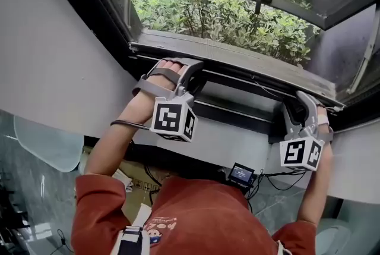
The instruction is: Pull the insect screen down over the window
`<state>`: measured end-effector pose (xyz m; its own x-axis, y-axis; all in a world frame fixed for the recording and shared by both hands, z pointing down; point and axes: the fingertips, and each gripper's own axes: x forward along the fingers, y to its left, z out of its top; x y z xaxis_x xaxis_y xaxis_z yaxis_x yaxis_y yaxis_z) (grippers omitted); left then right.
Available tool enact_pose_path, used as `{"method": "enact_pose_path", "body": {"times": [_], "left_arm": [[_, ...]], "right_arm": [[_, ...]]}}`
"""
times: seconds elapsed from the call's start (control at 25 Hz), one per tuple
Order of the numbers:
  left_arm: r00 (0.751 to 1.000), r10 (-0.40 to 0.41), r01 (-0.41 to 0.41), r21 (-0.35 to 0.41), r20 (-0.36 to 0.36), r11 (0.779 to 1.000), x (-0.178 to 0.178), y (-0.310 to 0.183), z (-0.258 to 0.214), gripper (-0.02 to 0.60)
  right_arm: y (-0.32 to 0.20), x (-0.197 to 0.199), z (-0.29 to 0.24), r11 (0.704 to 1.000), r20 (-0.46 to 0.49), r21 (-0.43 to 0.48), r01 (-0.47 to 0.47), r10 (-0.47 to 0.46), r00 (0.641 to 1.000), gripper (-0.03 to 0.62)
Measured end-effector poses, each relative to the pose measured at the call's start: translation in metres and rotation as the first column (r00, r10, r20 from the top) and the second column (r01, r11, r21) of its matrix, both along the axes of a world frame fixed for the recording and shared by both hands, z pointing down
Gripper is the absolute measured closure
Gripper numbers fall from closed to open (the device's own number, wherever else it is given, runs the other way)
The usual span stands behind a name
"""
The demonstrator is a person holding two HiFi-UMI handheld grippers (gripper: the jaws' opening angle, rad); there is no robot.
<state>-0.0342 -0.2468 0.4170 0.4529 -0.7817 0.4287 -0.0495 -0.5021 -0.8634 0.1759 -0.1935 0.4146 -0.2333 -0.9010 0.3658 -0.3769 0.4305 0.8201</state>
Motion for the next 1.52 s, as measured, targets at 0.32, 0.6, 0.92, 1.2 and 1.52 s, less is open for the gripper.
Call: {"method": "enact_pose_path", "body": {"times": [0.32, 0.6, 0.92, 1.2, 1.52], "left_arm": [[1.000, -0.002, 0.002, -0.001, -0.013, 1.000, -0.001, -0.001, 0.003, 0.425], [1.000, 0.002, -0.002, -0.007, 0.001, 1.000, -0.001, 0.001, 0.011, 0.425], [1.000, 0.003, -0.003, -0.015, 0.014, 1.000, -0.003, 0.004, 0.010, 0.425], [1.000, 0.000, 0.001, -0.050, 0.021, 0.999, -0.002, 0.004, 0.010, 0.425], [1.000, 0.008, -0.006, -0.074, 0.022, 0.997, -0.002, 0.004, 0.012, 0.425]], "right_arm": [[-0.001, -0.001, 0.003, 1.000, 0.014, 0.000, -0.001, 0.001, 1.000, 0.434], [0.000, -0.002, 0.010, 1.000, 0.032, 0.010, -0.008, 0.008, 0.999, 0.428], [0.003, -0.003, 0.009, 1.000, 0.039, 0.007, -0.004, 0.004, 0.999, 0.428], [0.004, -0.003, 0.004, 1.000, 0.110, -0.003, -0.003, 0.004, 0.994, 0.428], [0.003, -0.003, 0.007, 1.000, 0.136, -0.017, -0.006, 0.008, 0.991, 0.428]]}}
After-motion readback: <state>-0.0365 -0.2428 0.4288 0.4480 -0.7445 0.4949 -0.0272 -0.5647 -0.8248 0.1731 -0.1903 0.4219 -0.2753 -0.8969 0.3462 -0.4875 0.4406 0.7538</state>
